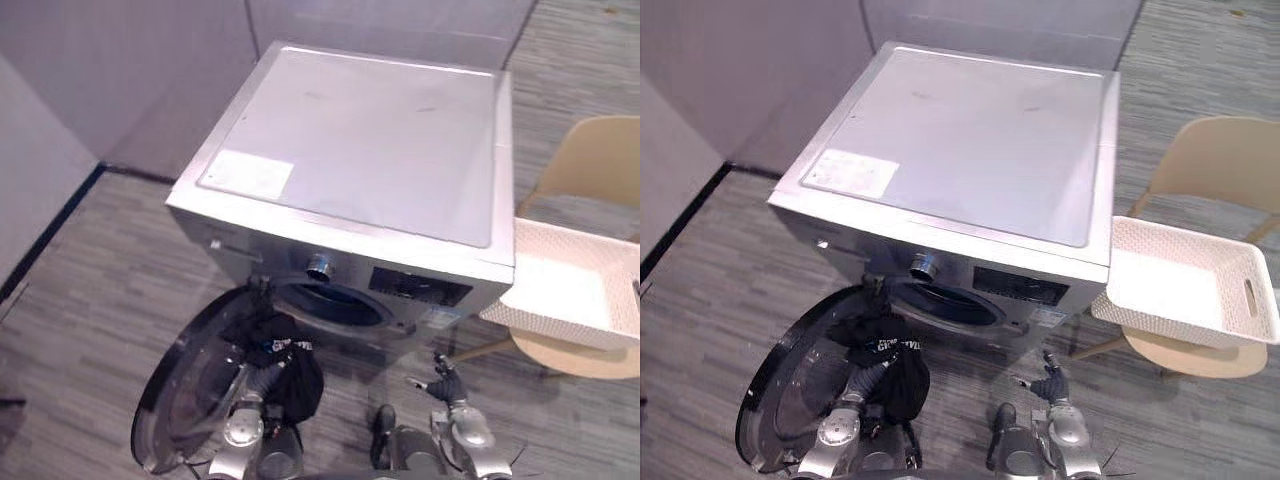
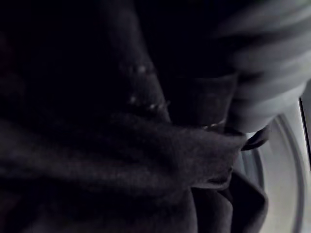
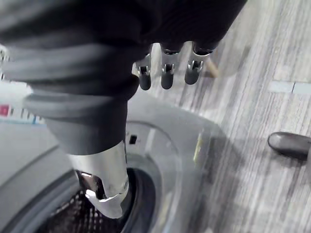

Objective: Pick up the laundry basket with both hands and put the clothes into the washing machine.

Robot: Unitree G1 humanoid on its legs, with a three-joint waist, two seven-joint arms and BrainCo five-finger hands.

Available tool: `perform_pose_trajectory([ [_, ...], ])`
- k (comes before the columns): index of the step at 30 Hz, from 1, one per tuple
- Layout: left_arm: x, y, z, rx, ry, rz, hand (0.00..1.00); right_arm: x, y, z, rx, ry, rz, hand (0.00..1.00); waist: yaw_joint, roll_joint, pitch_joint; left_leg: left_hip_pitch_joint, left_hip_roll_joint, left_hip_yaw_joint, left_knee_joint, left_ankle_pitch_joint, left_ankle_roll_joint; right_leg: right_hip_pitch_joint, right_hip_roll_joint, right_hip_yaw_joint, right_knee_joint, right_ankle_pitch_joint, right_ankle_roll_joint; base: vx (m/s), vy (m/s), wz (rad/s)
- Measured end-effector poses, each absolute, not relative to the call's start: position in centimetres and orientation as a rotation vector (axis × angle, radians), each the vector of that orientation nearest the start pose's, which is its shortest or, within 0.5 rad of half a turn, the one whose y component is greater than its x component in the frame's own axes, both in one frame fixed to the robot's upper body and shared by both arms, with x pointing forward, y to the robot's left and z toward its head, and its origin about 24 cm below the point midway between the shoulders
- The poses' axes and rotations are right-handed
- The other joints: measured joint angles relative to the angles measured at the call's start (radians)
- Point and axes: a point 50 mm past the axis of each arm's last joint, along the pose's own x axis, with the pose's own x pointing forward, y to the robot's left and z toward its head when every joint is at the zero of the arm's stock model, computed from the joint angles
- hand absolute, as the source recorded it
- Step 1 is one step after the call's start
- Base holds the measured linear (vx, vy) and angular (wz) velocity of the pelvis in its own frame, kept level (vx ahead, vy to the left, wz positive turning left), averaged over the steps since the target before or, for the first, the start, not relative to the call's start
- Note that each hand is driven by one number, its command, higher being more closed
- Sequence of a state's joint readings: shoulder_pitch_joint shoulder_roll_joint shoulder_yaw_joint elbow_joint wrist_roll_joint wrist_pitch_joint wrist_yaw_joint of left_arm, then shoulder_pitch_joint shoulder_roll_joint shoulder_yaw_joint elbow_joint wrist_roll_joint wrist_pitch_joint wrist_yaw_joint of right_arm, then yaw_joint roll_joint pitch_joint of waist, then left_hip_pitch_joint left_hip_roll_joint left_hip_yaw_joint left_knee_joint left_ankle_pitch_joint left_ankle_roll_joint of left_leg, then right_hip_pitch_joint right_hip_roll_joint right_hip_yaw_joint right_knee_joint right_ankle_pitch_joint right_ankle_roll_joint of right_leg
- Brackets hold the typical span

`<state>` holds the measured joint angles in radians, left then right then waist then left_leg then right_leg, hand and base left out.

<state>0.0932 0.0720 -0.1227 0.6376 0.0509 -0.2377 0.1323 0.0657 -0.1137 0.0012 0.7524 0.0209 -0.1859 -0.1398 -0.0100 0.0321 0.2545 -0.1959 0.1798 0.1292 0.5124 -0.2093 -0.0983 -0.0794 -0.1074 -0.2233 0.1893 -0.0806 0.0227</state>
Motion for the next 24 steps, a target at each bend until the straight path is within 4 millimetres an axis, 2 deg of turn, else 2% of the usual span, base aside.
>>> perform_pose_trajectory([
  [1, 18.3, 15.5, -9.3, 0.164, 0.479, 0.017, 1.00, 16.9, -19.8, -11.0, -0.135, 0.627, -0.193, 0.00, 0.000, 0.003, -0.002, 0.002, -0.012, -0.020, -0.051, 0.004, -0.004, -0.002, -0.001, 0.012, 0.001, 0.001, 0.009, 0.08, 0.163, -0.74],
  [2, 18.3, 15.3, -9.3, 0.159, 0.478, 0.012, 1.00, 16.7, -20.2, -11.0, -0.148, 0.633, -0.204, 0.00, -0.001, 0.038, -0.016, 0.008, -0.022, -0.053, -0.178, 0.061, 0.001, -0.032, 0.016, 0.040, 0.027, -0.010, 0.034, 0.08, 0.203, -0.76],
  [3, 18.7, 15.4, -9.1, 0.169, 0.472, 0.013, 1.00, 16.7, -20.0, -11.2, -0.146, 0.644, -0.202, 0.00, 0.003, 0.020, -0.007, 0.007, -0.032, -0.024, -0.161, 0.055, 0.022, -0.057, 0.000, 0.067, 0.062, -0.019, 0.048, 0.09, 0.200, -0.60],
  [6, 20.7, 15.4, -7.9, 0.203, 0.408, -0.019, 1.00, 16.8, -19.3, -11.3, -0.131, 0.644, -0.191, 0.00, -0.003, -0.012, 0.018, -0.048, -0.077, -0.002, -0.112, 0.039, 0.049, -0.138, -0.056, 0.087, 0.150, -0.043, 0.083, 0.06, 0.183, -0.08],
  [7, 21.2, 15.3, -7.6, 0.206, 0.390, -0.021, 1.00, 17.1, -19.2, -11.2, -0.129, 0.637, -0.188, 0.00, -0.002, -0.017, 0.035, -0.059, -0.080, 0.008, -0.090, 0.036, 0.053, -0.154, -0.064, 0.094, 0.174, -0.047, 0.084, -0.05, 0.171, -0.21],
  [8, 22.3, 15.6, -6.8, 0.223, 0.353, -0.006, 1.00, 18.6, -19.1, -10.4, -0.126, 0.595, -0.184, 0.00, -0.004, -0.023, 0.079, -0.095, -0.083, 0.017, -0.029, 0.028, 0.058, -0.198, -0.078, 0.096, 0.235, -0.052, 0.083, -0.12, 0.127, -0.23],
  [10, 23.8, 15.7, -5.7, 0.222, 0.305, 0.005, 1.00, 20.7, -18.9, -9.2, -0.125, 0.528, -0.181, 0.00, -0.005, -0.025, 0.118, -0.163, -0.076, 0.023, 0.050, -0.001, 0.072, -0.270, -0.087, 0.099, 0.313, -0.068, 0.090, -0.16, 0.085, -0.15],
  [12, 26.0, 15.3, -3.9, 0.190, 0.230, 0.028, 1.00, 22.7, -18.4, -7.4, -0.107, 0.432, -0.181, 0.00, -0.003, -0.029, 0.159, -0.269, -0.055, 0.026, 0.170, -0.071, 0.095, -0.379, -0.089, 0.117, 0.438, -0.119, 0.092, -0.18, 0.034, -0.05],
  [13, 26.6, 15.2, -3.3, 0.176, 0.205, 0.038, 1.00, 23.2, -18.1, -6.8, -0.094, 0.404, -0.179, 0.00, -0.003, -0.033, 0.173, -0.302, -0.047, 0.025, 0.221, -0.095, 0.094, -0.412, -0.090, 0.122, 0.485, -0.138, 0.094, -0.21, 0.016, -0.06],
  [15, 27.6, 14.9, -1.8, 0.116, 0.147, 0.065, 1.00, 24.2, -17.0, -5.5, -0.053, 0.338, -0.175, 0.00, -0.004, -0.060, 0.195, -0.415, -0.030, 0.024, 0.367, -0.159, 0.091, -0.539, -0.102, 0.144, 0.642, -0.199, 0.090, -0.20, -0.003, -0.07],
  [20, 29.5, 13.4, 0.4, -0.017, 0.076, 0.106, 1.00, 26.7, -15.4, -2.6, 0.005, 0.213, -0.181, 0.00, -0.002, -0.070, 0.230, -0.656, 0.028, 0.007, 0.633, -0.240, 0.095, -0.788, -0.098, 0.175, 0.902, -0.278, 0.074, -0.15, -0.020, -0.11],
  [24, 31.4, 12.5, 3.3, -0.124, -0.013, 0.146, 1.00, 28.4, -14.7, 0.5, 0.049, 0.085, -0.198, 0.00, -0.001, -0.075, 0.261, -0.852, 0.066, -0.020, 0.839, -0.297, 0.100, -0.991, -0.085, 0.204, 1.107, -0.332, 0.067, -0.12, -0.042, -0.12],
])
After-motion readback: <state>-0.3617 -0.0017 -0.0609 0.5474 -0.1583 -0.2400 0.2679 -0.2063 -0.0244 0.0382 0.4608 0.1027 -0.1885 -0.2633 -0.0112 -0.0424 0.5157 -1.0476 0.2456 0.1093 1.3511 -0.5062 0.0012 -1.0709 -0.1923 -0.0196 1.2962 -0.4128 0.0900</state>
